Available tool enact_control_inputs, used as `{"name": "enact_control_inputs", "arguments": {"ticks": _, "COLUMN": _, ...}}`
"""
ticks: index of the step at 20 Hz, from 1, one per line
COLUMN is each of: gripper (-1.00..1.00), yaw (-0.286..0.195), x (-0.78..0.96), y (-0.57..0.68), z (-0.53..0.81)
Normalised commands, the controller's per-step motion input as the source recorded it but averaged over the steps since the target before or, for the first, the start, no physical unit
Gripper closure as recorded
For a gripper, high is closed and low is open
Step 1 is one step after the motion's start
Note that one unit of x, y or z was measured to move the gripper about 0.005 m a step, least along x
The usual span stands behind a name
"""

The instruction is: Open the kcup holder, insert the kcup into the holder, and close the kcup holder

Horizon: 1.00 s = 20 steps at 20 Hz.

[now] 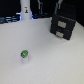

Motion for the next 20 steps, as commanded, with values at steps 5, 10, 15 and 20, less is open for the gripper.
{"name": "enact_control_inputs", "arguments": {"ticks": 5, "gripper": -1.0, "yaw": -0.18, "x": -0.4, "y": 0.62, "z": -0.01}}
{"name": "enact_control_inputs", "arguments": {"ticks": 10, "gripper": -1.0, "yaw": -0.18, "x": -0.38, "y": 0.61, "z": -0.08}}
{"name": "enact_control_inputs", "arguments": {"ticks": 15, "gripper": -1.0, "yaw": -0.176, "x": -0.36, "y": 0.64, "z": -0.13}}
{"name": "enact_control_inputs", "arguments": {"ticks": 20, "gripper": -1.0, "yaw": -0.169, "x": -0.37, "y": 0.63, "z": -0.18}}
